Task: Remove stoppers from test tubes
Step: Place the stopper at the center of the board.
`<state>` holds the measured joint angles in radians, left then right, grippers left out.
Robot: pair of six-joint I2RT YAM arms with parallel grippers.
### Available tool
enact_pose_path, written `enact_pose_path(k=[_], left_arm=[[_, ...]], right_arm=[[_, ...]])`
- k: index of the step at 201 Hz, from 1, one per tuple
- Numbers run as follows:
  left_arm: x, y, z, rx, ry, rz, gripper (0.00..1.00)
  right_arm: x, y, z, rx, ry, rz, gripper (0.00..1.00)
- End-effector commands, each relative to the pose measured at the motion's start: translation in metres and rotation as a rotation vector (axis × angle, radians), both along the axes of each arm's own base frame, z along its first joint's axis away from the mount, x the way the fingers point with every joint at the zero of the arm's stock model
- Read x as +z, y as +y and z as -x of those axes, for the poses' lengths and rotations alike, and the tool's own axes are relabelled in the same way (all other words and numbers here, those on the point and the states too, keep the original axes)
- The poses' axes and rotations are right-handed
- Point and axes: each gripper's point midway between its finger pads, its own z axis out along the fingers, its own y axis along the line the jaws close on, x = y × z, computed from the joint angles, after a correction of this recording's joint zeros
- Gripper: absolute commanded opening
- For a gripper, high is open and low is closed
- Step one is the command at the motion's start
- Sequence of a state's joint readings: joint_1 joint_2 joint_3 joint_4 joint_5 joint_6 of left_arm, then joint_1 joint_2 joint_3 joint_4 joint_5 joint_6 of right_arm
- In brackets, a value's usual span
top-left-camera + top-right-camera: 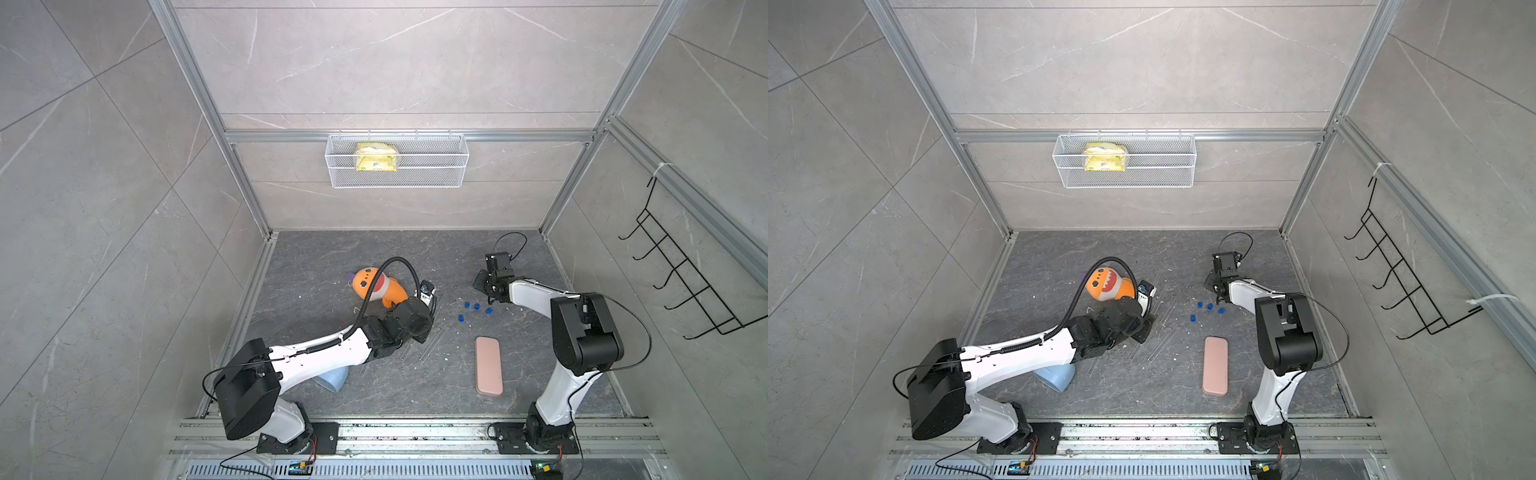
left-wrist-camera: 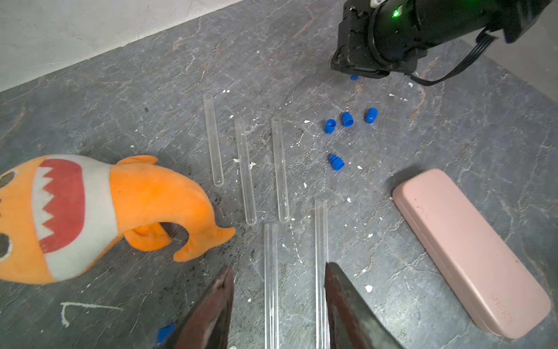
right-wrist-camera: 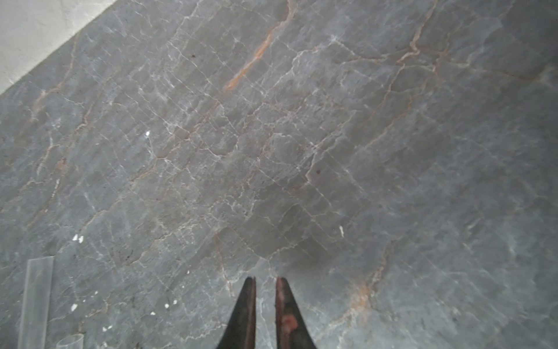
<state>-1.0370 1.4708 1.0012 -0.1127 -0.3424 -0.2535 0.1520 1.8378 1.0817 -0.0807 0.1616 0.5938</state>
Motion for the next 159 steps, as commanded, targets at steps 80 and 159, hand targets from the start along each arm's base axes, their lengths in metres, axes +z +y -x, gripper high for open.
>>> enact_pose_path(k=[80, 159], left_arm=[[0.017, 0.015, -0.003, 0.051, -0.042, 0.029, 0.52], [0.013, 0.014, -0.004, 0.053, -0.038, 0.027, 0.52]], right_arm=[[-0.012, -0.014, 0.022, -0.002, 0.123, 0.107, 0.16], [-0.035, -0.007, 0.028, 0.012, 0.191, 0.071, 0.21]])
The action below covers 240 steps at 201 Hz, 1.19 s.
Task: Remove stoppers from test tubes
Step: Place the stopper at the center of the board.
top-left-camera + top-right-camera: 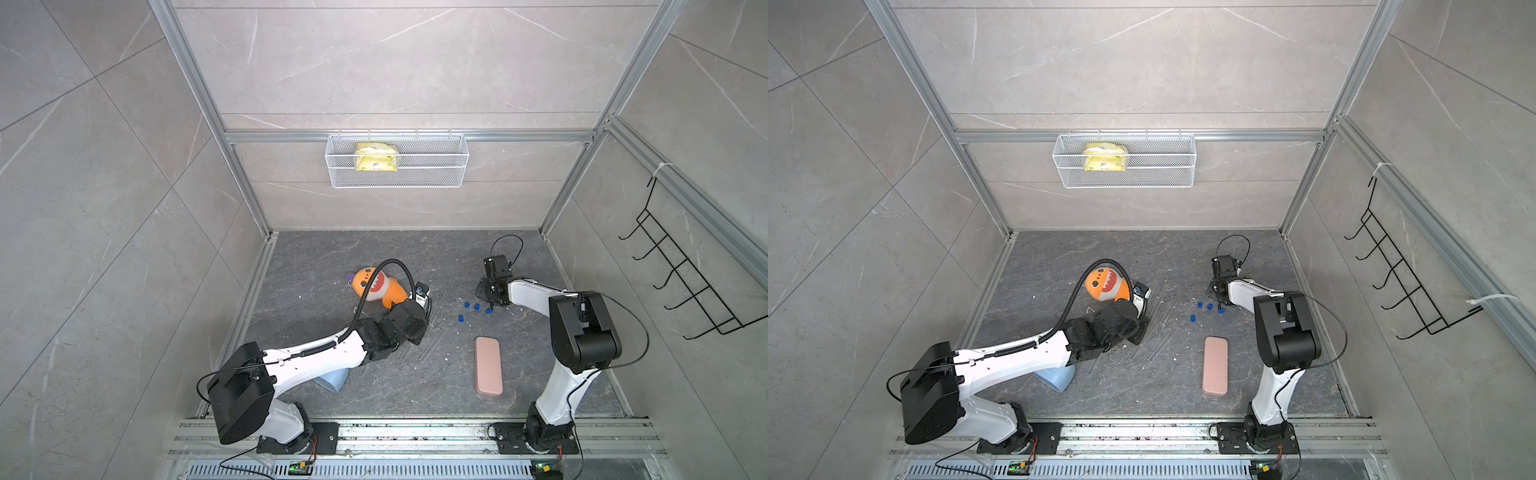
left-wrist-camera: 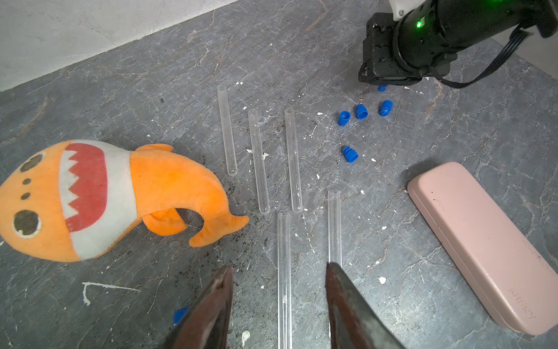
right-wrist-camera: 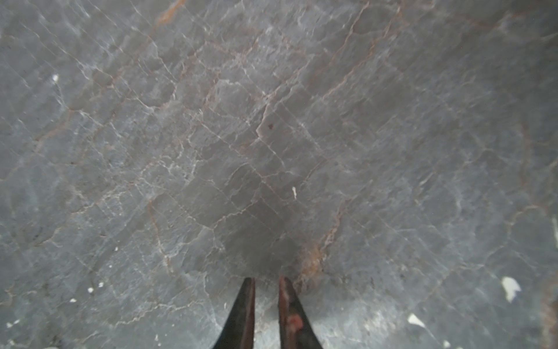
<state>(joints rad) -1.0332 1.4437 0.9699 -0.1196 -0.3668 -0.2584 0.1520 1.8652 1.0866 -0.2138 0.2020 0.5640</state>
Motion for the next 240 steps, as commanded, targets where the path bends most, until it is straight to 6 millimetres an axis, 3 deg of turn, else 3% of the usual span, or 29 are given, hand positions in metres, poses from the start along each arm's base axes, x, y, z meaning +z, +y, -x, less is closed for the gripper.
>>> enact_pose_path(k=[1, 74, 102, 133, 166, 206, 240], left_arm=[[0.016, 0.003, -0.005, 0.027, -0.033, 0.041, 0.52], [0.017, 0.008, -0.005, 0.038, -0.039, 0.039, 0.52], [0.018, 0.013, -0.006, 0.060, -0.044, 0.030, 0.52], [0.012, 0.039, -0.016, 0.179, -0.032, 0.003, 0.53], [-0.018, 0.093, -0.029, 0.390, 0.048, -0.036, 0.53], [-0.071, 0.145, -0.028, 0.529, 0.181, -0.057, 0.53], [-0.102, 0.145, -0.019, 0.508, 0.283, -0.079, 0.53]], right_arm=[[-0.008, 0.004, 0.002, 0.009, 0.039, -0.003, 0.22], [-0.004, 0.006, 0.000, 0.018, 0.034, -0.009, 0.28], [0.024, 0.008, -0.009, 0.036, -0.036, -0.018, 0.31], [0.077, 0.013, -0.011, 0.075, -0.147, -0.026, 0.35], [0.129, 0.019, 0.005, 0.133, -0.249, -0.013, 0.37], [0.157, 0.032, 0.038, 0.201, -0.314, -0.027, 0.39], [0.162, 0.045, 0.055, 0.242, -0.333, -0.068, 0.40]])
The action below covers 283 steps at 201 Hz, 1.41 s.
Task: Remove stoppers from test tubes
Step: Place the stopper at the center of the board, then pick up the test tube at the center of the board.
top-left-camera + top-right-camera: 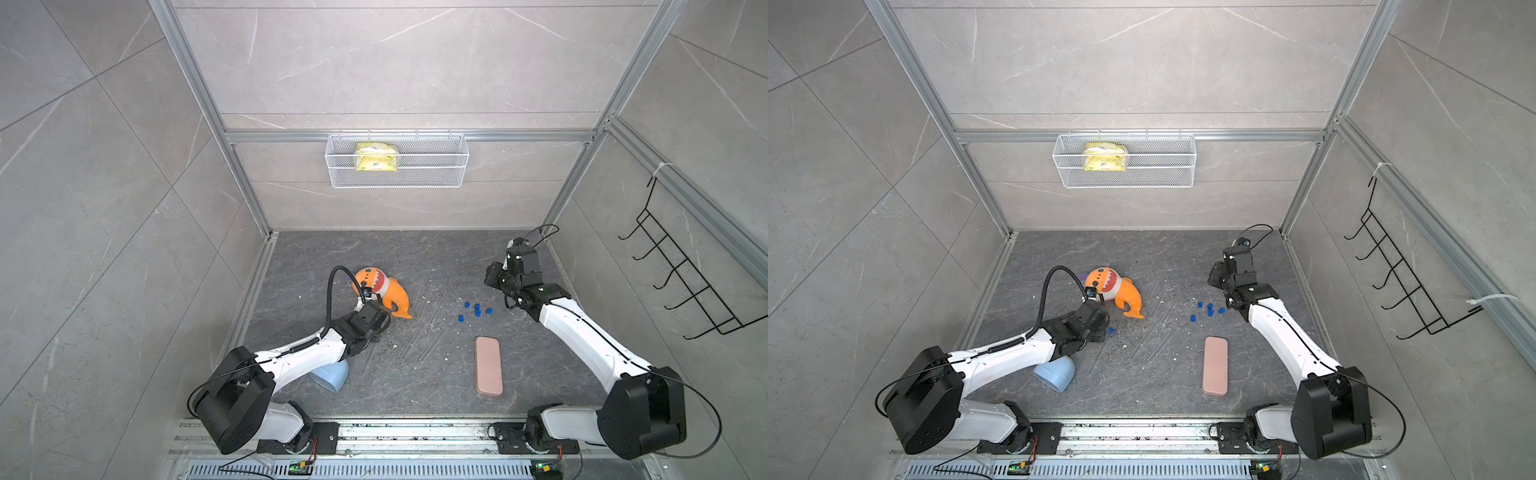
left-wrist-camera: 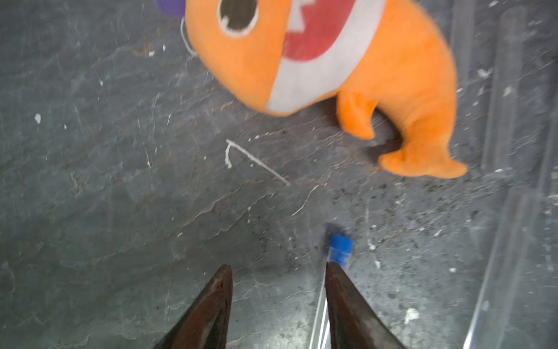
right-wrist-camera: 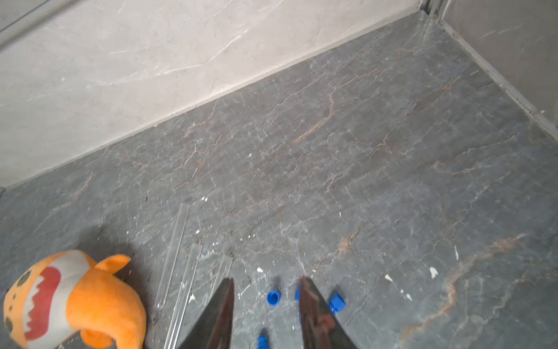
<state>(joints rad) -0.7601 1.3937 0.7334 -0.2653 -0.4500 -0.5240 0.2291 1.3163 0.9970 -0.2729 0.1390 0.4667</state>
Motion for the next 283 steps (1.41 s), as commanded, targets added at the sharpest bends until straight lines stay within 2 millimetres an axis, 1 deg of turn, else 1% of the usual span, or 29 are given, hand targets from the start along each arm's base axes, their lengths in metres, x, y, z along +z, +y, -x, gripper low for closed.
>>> enact_pose_path(k=[1, 34, 76, 137, 171, 192, 207, 223, 238, 245, 254, 274, 283], left_arm=[[-0.010, -0.009, 0.004, 0.004, 0.049, 0.053, 0.53], [-0.027, -0.015, 0.008, -0.016, 0.092, 0.069, 0.53], [-0.044, -0.024, 0.012, -0.044, 0.147, 0.079, 0.52], [-0.067, -0.028, 0.029, -0.073, 0.216, 0.041, 0.41], [-0.070, -0.023, 0.034, -0.060, 0.224, 0.034, 0.33], [-0.069, -0.021, 0.036, -0.058, 0.226, 0.031, 0.27], [-0.069, -0.020, 0.037, -0.058, 0.229, 0.029, 0.25], [-0.069, -0.019, 0.038, -0.058, 0.233, 0.028, 0.21], [-0.071, -0.018, 0.040, -0.051, 0.238, 0.028, 0.21], [-0.072, -0.017, 0.041, -0.046, 0.240, 0.031, 0.25], [-0.073, -0.017, 0.042, -0.042, 0.245, 0.031, 0.27], [-0.076, -0.016, 0.045, -0.036, 0.255, 0.040, 0.27], [-0.077, -0.016, 0.046, -0.035, 0.258, 0.044, 0.25]], right_arm=[[-0.012, 0.009, 0.016, 0.054, 0.046, 0.005, 0.40], [-0.009, 0.017, 0.020, 0.074, 0.045, -0.001, 0.40], [-0.015, 0.023, 0.019, 0.087, 0.060, 0.000, 0.41], [-0.020, 0.030, 0.017, 0.100, 0.070, -0.003, 0.41], [-0.019, 0.032, 0.015, 0.106, 0.065, -0.002, 0.41], [-0.018, 0.034, 0.014, 0.109, 0.065, -0.002, 0.42], [-0.017, 0.035, 0.014, 0.112, 0.062, -0.003, 0.42], [-0.016, 0.035, 0.014, 0.112, 0.060, -0.003, 0.42], [-0.016, 0.035, 0.014, 0.113, 0.060, -0.002, 0.42], [-0.016, 0.035, 0.014, 0.113, 0.061, -0.001, 0.42], [-0.017, 0.036, 0.015, 0.115, 0.063, -0.001, 0.42], [-0.017, 0.036, 0.016, 0.114, 0.061, 0.000, 0.42], [-0.017, 0.036, 0.016, 0.115, 0.063, 0.000, 0.42]])
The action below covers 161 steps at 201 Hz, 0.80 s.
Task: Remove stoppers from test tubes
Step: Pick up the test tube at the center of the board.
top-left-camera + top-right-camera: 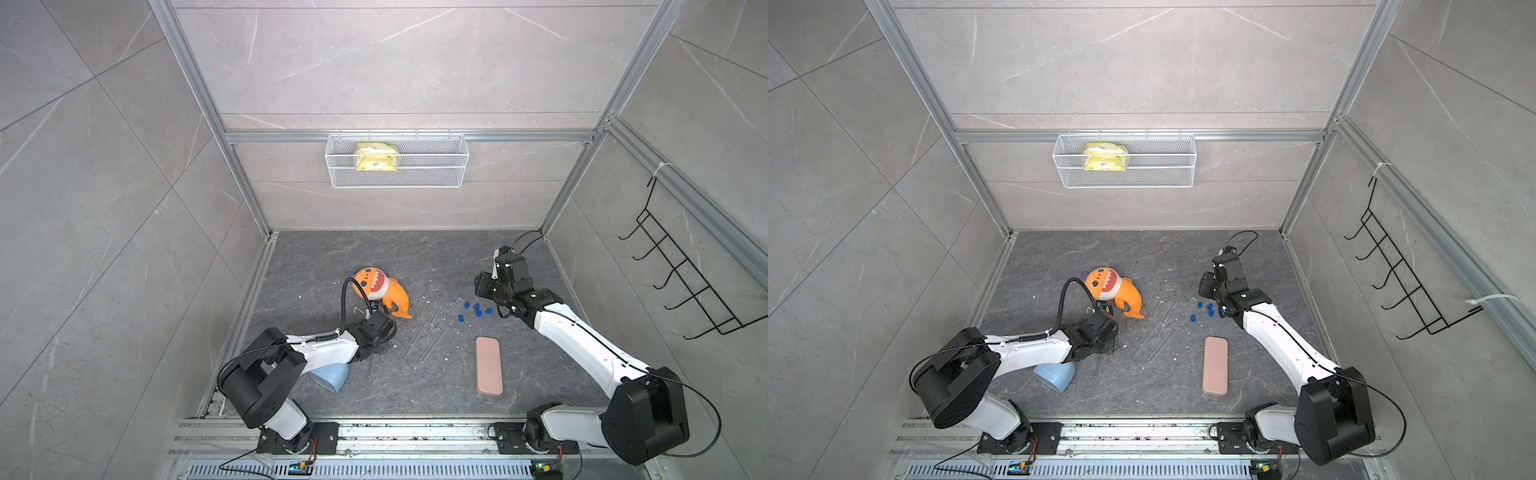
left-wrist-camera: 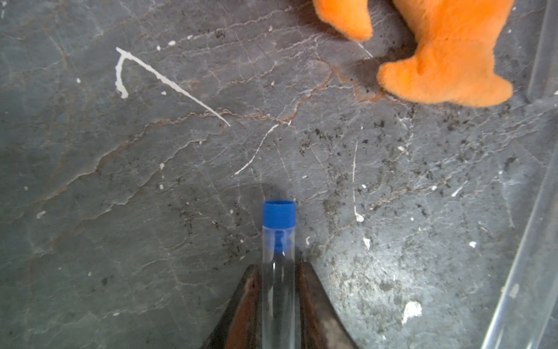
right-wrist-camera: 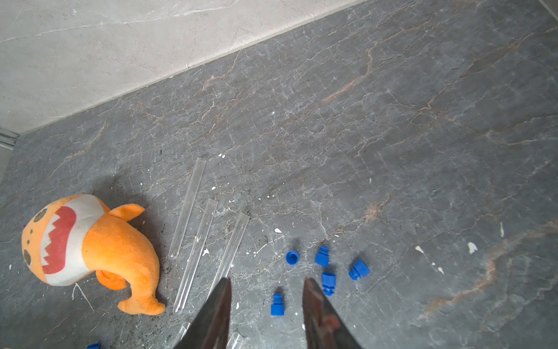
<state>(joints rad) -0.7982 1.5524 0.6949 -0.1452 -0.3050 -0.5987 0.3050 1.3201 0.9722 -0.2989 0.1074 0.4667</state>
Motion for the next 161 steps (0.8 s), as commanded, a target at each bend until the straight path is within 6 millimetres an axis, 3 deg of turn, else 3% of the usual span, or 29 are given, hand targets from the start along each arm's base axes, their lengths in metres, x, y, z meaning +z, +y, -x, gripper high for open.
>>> enact_pose_path(k=[1, 42, 78, 161], left_arm=[[-0.022, 0.014, 0.026, 0.005, 0.108, -0.036, 0.25], [-0.020, 0.013, 0.026, 0.001, 0.106, -0.025, 0.14], [0.000, 0.002, 0.020, -0.043, 0.050, 0.022, 0.09], [0.120, -0.052, 0.001, -0.281, -0.272, 0.131, 0.08]], right_arm=[[0.001, 0.004, 0.001, 0.015, 0.004, 0.004, 0.42], [0.005, 0.005, 0.003, 0.021, -0.004, -0.004, 0.42], [0.019, 0.013, 0.006, 0.050, -0.036, -0.059, 0.42], [0.060, 0.033, 0.022, 0.132, -0.117, -0.215, 0.43]])
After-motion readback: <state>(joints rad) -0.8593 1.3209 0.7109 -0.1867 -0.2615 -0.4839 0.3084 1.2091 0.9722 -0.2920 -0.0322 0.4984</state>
